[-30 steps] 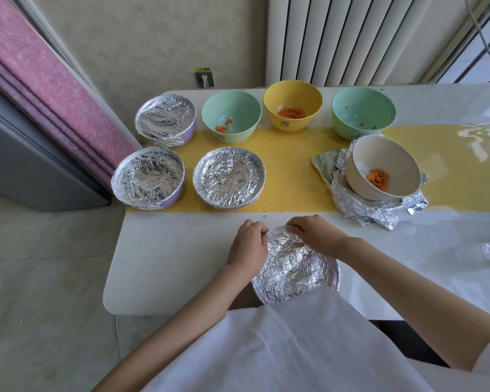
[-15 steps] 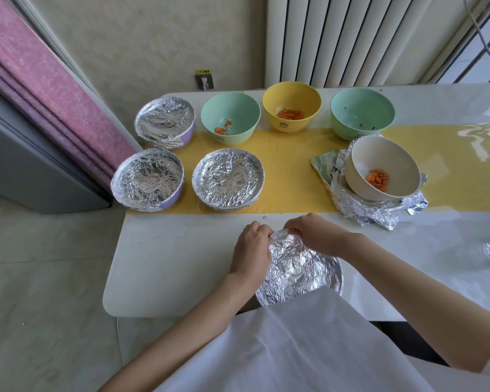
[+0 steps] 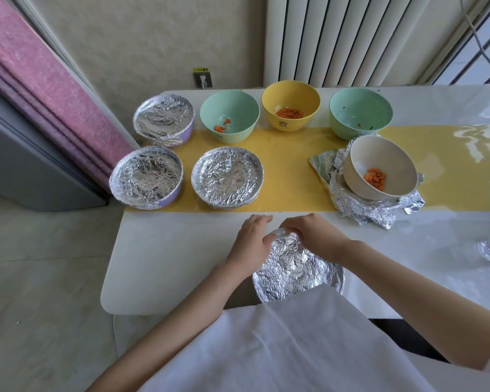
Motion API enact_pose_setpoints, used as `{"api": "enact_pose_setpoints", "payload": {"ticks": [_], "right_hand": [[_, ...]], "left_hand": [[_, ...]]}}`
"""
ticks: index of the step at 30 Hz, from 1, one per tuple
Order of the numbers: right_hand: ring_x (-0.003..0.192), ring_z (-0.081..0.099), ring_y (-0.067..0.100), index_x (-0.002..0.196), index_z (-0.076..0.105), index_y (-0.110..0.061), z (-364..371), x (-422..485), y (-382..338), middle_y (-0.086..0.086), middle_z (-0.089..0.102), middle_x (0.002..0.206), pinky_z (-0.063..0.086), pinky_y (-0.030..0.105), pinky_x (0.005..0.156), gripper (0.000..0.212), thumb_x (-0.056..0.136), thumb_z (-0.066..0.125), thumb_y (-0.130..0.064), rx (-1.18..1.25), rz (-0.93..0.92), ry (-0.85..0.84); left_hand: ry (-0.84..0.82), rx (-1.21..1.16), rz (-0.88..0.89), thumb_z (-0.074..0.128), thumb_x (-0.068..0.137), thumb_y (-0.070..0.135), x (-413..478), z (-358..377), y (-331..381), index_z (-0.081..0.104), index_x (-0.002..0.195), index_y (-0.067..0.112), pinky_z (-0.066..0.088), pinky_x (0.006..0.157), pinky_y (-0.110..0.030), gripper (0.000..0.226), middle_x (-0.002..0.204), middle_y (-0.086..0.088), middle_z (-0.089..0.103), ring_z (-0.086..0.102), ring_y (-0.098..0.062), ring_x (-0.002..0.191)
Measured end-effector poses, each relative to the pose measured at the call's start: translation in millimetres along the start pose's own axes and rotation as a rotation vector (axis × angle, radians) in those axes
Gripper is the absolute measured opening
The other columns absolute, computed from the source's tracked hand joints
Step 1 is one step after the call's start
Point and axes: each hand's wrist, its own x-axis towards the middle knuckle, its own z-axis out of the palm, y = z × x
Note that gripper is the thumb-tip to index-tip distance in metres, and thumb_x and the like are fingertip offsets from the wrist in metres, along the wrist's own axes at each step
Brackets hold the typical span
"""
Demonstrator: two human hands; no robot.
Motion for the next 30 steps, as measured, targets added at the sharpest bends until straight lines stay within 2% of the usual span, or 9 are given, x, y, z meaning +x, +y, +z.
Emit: {"api": "enact_pose_setpoints", "payload": {"ticks": [2,4,5,7,11,13,17,22,30], "right_hand": [[0.069,0.061,0.020,0.096,0.069,-0.012,-1,-2,-1,0.003,0.071,0.082,0.048,0.035,0.064,0.033,0.078,0.055,0.012,0.023,-0.007,0.016],[0.067,0.057,0.017,0.098,0.069,-0.013,-2,-4,-3,0.002,0.070,0.083,0.048,0.033,0.063,0.037,0.077,0.055,0.014,0.041,-0.016,0.027],[0.068,0.057,0.018,0.099,0.068,-0.014,-3,-5,-4,0.003,0.069,0.084,0.048,0.033,0.063,0.038,0.077,0.055,0.014,0.041,-0.016,0.019],[0.074,0.061,0.024,0.101,0.065,-0.013,-4,-5,-6,0.005,0.068,0.087,0.049,0.037,0.067,0.037,0.077,0.052,0.013,0.012,0.013,-0.033],[0.084,0.060,0.026,0.106,0.059,-0.011,-7,-1,-7,0.007,0.066,0.097,0.047,0.039,0.074,0.032,0.082,0.047,0.005,-0.108,0.061,-0.136],[0.089,0.060,0.024,0.108,0.057,-0.013,-8,-1,-10,0.004,0.065,0.102,0.047,0.036,0.073,0.026,0.089,0.043,-0.001,-0.192,0.052,-0.136],[0.092,0.060,0.025,0.115,0.056,-0.013,-13,-1,-16,0.004,0.064,0.104,0.037,0.029,0.067,0.033,0.087,0.044,0.000,-0.326,0.016,-0.135],[0.092,0.060,0.026,0.117,0.054,-0.012,-16,-1,-20,0.006,0.064,0.105,0.036,0.030,0.069,0.034,0.088,0.041,0.000,-0.430,-0.010,-0.148],[0.092,0.060,0.025,0.115,0.051,-0.011,-10,7,-32,0.005,0.062,0.105,0.039,0.030,0.069,0.028,0.092,0.037,-0.003,-0.466,-0.002,-0.180]], "left_hand": [[-0.095,-0.045,-0.012,0.051,0.096,0.018,3,-2,0,0.055,0.127,0.007,0.037,0.095,-0.030,0.033,0.124,-0.011,0.059,0.052,-0.023,0.115],[-0.124,-0.083,-0.018,0.050,0.096,0.023,3,-5,-1,0.066,0.113,0.010,0.041,0.072,-0.032,0.027,0.097,-0.012,0.068,0.058,-0.024,0.084],[-0.117,-0.080,-0.022,0.051,0.096,0.024,3,-6,-1,0.069,0.105,0.009,0.035,0.061,-0.032,0.025,0.081,-0.014,0.065,0.051,-0.024,0.071],[-0.090,-0.045,-0.016,0.052,0.095,0.022,2,-7,1,0.069,0.092,0.005,0.022,0.055,-0.032,0.024,0.066,-0.014,0.054,0.041,-0.025,0.063],[-0.019,0.064,0.012,0.049,0.096,0.016,0,2,4,0.069,0.105,0.013,0.033,0.062,-0.034,0.022,0.085,-0.018,0.067,0.056,-0.034,0.080],[0.008,0.118,0.006,0.046,0.096,0.012,0,6,5,0.067,0.111,0.015,0.039,0.067,-0.035,0.026,0.092,-0.018,0.068,0.058,-0.035,0.087],[0.044,0.145,-0.025,0.046,0.096,0.010,0,11,8,0.054,0.119,0.010,0.044,0.075,-0.040,0.025,0.102,-0.015,0.067,0.059,-0.033,0.096],[0.037,0.112,-0.038,0.047,0.096,0.010,-1,12,9,0.051,0.104,0.004,0.035,0.066,-0.038,0.010,0.098,-0.016,0.066,0.057,-0.034,0.091],[0.073,0.113,-0.068,0.049,0.096,0.016,-4,12,8,0.052,0.099,0.005,0.034,0.061,-0.037,0.011,0.091,-0.016,0.066,0.058,-0.035,0.084]]}}
